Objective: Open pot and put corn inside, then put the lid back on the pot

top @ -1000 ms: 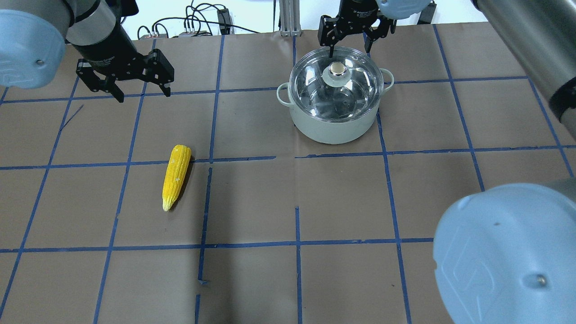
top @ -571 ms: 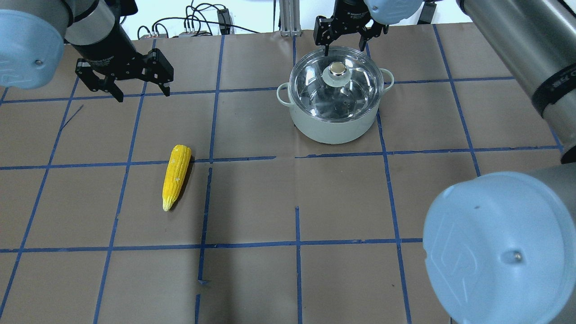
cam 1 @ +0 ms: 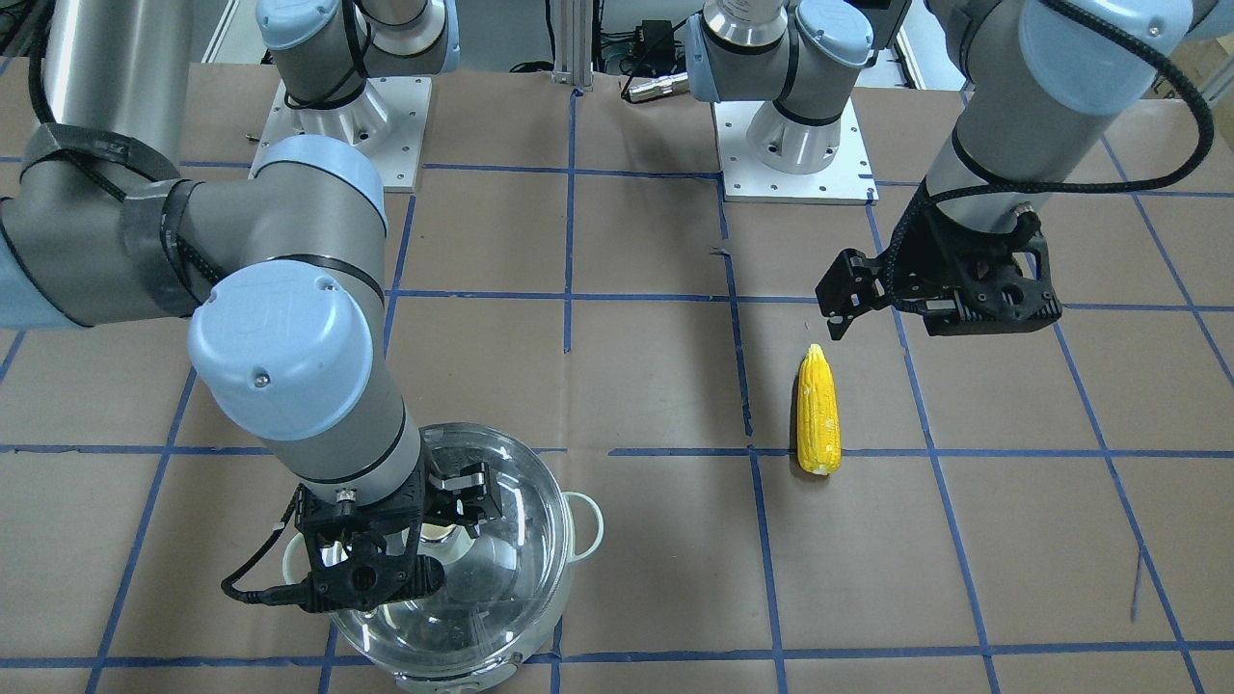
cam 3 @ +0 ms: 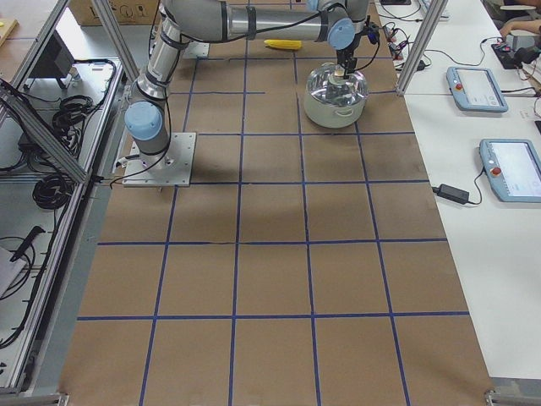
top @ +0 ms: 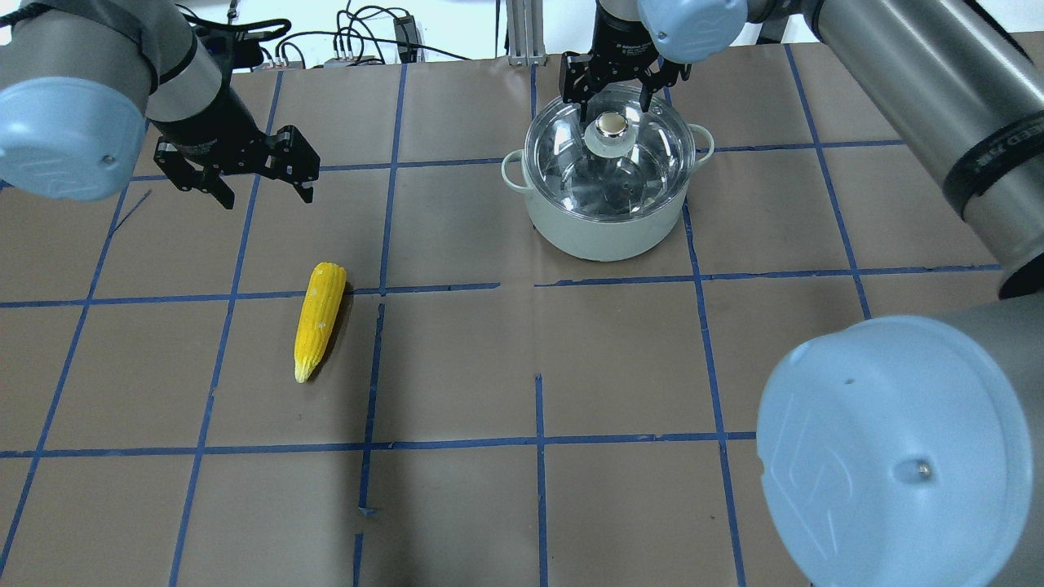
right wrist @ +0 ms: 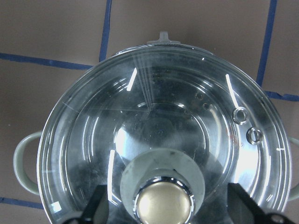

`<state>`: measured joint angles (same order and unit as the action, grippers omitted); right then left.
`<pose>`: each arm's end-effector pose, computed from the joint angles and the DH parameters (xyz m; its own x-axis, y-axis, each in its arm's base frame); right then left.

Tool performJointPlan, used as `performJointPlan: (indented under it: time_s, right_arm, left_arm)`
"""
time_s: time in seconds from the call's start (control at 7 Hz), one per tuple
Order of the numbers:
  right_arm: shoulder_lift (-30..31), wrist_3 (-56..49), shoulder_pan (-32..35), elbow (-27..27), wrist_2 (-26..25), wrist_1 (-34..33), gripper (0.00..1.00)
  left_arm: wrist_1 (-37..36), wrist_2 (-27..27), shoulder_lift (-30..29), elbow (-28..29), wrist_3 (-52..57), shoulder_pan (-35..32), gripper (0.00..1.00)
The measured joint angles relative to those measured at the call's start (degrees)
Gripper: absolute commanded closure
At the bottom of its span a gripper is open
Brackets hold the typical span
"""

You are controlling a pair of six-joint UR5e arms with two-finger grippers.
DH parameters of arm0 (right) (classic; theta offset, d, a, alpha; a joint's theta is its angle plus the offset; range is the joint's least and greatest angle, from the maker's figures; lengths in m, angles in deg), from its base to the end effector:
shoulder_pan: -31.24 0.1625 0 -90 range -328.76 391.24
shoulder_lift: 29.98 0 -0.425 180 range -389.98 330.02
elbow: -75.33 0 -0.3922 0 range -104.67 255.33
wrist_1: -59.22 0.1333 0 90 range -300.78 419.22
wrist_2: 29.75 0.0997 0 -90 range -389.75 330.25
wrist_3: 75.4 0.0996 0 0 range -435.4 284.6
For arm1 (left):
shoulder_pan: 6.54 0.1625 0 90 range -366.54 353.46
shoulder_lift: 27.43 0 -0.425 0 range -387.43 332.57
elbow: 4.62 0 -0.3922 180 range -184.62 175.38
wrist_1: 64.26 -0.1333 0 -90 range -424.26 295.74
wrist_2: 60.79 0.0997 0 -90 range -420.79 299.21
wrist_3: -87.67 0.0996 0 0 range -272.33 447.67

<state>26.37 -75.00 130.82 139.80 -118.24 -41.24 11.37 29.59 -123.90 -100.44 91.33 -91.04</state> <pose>0.2551 -0.6947 0.3655 -0.9867 -0.1605 -0.0266 -0.1594 0.9864 -0.0406 -0.0808 -0.5446 0.4054 -0.9994 -0.0324 -0.0089 -0.0320 0.9988 -0.0358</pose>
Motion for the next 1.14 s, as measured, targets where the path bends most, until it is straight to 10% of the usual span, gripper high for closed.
performJointPlan:
  time_s: [0.43, 0.86, 1.14]
  right_arm:
    - [0.2, -0.4, 0.0, 1.6, 0.1, 0.0, 0.18]
    - [0.1, -0.2, 0.0, 1.7, 0.3, 0.0, 0.72]
    - [0.1, 0.0, 0.0, 1.6, 0.3, -0.1, 0.83]
  left_arm:
    - [-11.2, -0.1, -0.1, -9.5, 5.7, 1.7, 0.0]
    - [-25.7, -0.2, -1.0, -19.4, 12.2, 4.0, 0.0]
    - [-31.7, -0.3, -3.9, -22.0, 12.8, 4.1, 0.0]
